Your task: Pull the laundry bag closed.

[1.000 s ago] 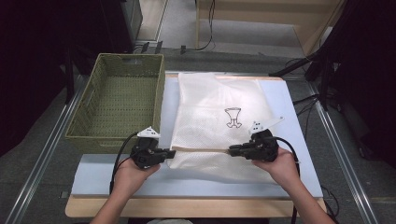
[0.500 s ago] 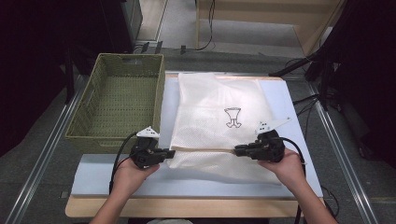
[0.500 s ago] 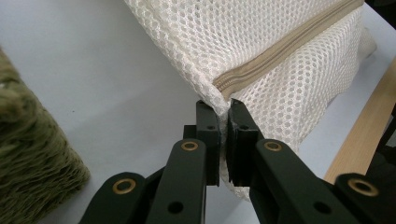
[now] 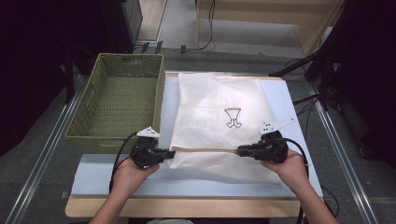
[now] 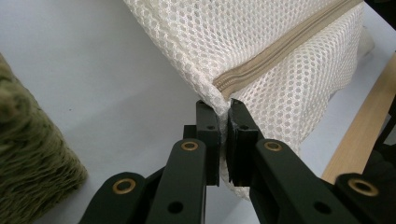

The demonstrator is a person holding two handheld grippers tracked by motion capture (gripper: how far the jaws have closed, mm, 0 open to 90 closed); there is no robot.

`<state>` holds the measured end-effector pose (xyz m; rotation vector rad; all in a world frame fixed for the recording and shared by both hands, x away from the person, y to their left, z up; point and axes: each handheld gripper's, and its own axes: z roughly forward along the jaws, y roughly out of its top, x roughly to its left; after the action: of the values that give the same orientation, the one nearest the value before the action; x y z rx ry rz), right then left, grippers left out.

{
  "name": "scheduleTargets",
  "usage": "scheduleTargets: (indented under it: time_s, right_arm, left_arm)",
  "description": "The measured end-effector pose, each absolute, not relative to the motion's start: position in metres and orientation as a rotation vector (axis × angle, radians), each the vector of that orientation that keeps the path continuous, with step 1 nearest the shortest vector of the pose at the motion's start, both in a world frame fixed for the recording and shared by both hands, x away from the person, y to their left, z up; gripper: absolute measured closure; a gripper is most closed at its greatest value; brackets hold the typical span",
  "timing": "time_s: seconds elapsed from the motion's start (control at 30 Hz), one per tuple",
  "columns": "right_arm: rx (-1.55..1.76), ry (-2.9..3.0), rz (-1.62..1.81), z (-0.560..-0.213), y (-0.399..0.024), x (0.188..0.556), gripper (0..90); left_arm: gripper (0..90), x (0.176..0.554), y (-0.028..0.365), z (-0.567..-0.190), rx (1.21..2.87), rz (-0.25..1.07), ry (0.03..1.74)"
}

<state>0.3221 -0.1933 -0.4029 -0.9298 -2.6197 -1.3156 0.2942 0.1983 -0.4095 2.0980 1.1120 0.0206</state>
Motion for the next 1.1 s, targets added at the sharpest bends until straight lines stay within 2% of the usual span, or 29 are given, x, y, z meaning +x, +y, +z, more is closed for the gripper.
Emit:
scheduleTargets:
  time_s: [1.1]
  right_arm:
    - [-1.046,-2.612,-1.328,-0.409,-0.23,0.312,82.6]
  left_arm:
    - [86.3,0.296,0.194,-0.409,2.13,0.011,1.076]
